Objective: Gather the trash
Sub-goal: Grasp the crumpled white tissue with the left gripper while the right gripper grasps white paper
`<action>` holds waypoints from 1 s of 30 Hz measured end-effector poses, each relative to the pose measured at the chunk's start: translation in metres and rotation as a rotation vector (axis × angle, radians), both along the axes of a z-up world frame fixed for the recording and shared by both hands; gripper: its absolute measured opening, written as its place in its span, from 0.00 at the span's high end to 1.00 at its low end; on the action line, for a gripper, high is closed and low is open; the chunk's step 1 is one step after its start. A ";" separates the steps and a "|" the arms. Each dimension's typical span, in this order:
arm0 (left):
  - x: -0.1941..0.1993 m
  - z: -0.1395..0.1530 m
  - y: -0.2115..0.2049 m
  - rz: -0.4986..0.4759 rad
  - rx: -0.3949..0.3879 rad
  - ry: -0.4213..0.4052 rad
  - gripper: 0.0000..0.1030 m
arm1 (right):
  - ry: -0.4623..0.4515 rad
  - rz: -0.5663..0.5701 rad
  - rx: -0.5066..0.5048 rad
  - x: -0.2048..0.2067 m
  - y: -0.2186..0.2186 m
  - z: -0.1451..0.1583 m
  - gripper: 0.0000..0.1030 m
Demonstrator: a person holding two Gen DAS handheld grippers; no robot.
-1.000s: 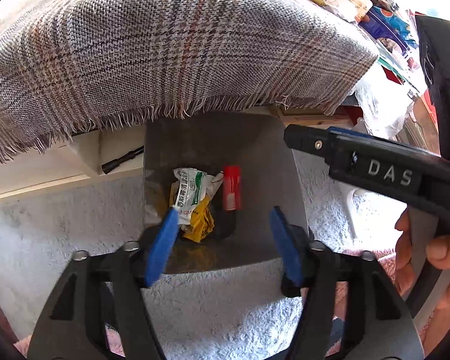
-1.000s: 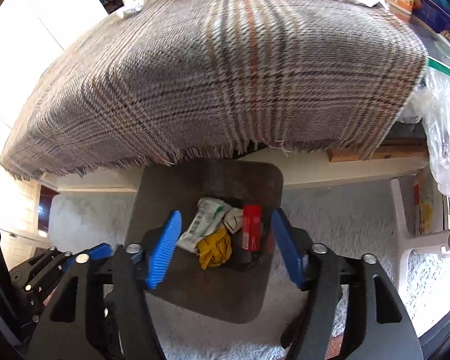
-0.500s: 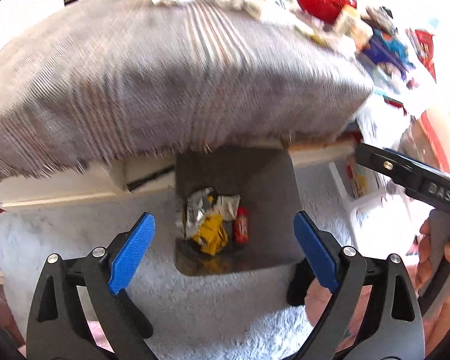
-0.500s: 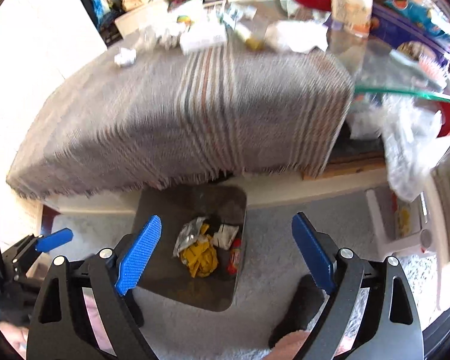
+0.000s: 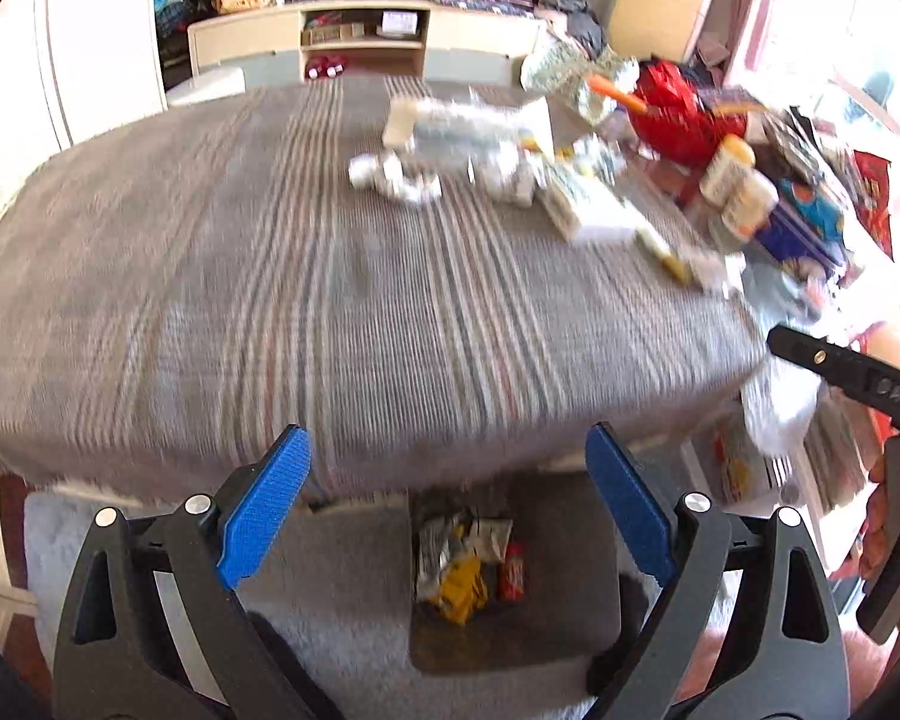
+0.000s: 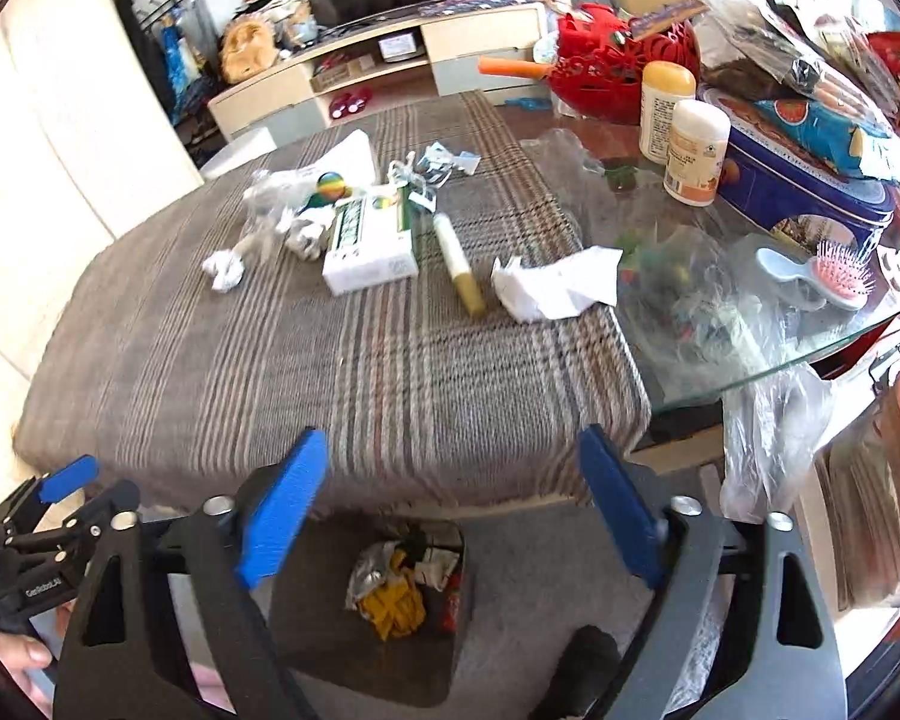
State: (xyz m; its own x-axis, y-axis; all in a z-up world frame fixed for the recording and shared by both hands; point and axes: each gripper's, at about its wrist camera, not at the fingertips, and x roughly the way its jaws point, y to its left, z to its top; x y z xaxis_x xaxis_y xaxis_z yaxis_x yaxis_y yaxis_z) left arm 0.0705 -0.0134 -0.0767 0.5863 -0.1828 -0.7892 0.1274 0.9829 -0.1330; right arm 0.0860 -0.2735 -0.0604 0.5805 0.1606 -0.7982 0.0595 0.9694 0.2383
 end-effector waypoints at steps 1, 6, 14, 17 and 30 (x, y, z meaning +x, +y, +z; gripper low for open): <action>0.007 0.004 0.001 0.003 0.002 -0.005 0.15 | 0.009 -0.014 0.029 0.007 -0.004 0.000 0.43; 0.050 0.019 0.005 0.023 0.004 -0.034 0.18 | 0.009 -0.089 0.021 0.044 -0.017 0.005 0.45; 0.112 0.005 0.007 0.047 0.045 0.011 0.18 | 0.072 -0.115 -0.037 0.089 -0.023 -0.017 0.45; 0.128 -0.004 0.008 0.051 0.042 0.025 0.18 | 0.101 -0.130 -0.037 0.099 -0.029 -0.032 0.45; 0.191 -0.044 0.013 0.045 0.016 0.082 0.29 | 0.081 -0.056 -0.155 0.131 -0.025 -0.051 0.75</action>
State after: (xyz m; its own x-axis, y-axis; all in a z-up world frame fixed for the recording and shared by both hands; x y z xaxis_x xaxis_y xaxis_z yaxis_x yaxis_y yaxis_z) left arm 0.2611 -0.0005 -0.1209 0.5273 -0.1443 -0.8374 0.0723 0.9895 -0.1251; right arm 0.2175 -0.2987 -0.1113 0.5176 0.0011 -0.8556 0.1272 0.9888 0.0783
